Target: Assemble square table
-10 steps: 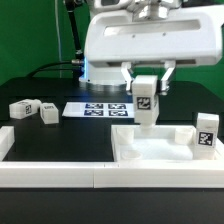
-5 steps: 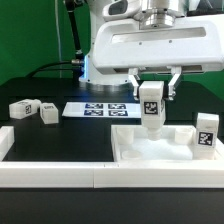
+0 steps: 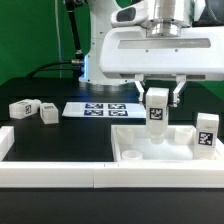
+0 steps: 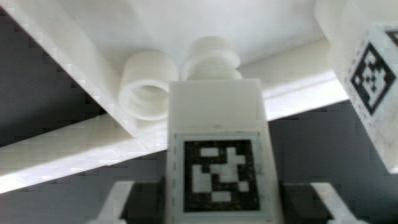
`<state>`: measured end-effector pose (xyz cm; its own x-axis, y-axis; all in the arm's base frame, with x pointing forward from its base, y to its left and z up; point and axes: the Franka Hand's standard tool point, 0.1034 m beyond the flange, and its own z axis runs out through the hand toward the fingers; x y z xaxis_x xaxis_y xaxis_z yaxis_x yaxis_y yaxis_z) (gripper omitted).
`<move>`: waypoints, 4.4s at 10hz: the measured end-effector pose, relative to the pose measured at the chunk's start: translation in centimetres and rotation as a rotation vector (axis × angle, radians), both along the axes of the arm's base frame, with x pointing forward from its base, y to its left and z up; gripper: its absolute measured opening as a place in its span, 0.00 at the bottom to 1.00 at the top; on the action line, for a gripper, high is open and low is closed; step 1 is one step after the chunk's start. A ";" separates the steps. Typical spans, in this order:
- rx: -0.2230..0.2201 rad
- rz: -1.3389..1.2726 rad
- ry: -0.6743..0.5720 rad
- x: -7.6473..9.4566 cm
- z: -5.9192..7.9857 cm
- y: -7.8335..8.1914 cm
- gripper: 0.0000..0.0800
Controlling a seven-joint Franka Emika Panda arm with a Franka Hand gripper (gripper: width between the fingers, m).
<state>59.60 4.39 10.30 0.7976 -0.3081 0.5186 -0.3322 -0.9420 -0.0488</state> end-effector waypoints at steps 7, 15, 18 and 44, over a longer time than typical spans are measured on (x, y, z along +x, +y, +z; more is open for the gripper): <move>-0.053 0.048 0.009 1.5 1.6 -1.0 0.36; -0.104 0.028 0.010 2.0 0.0 -4.8 0.36; -0.114 0.032 0.005 2.8 -0.3 -4.8 0.36; -0.165 0.101 -0.055 2.4 -2.2 -2.8 0.81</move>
Offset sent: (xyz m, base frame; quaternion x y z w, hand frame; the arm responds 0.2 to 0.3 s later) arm 0.0000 0.0000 0.0000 0.0000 0.0000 0.0000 1.0000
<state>61.96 1.55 8.10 0.7894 -0.1353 0.5989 -0.2371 -0.9669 0.0941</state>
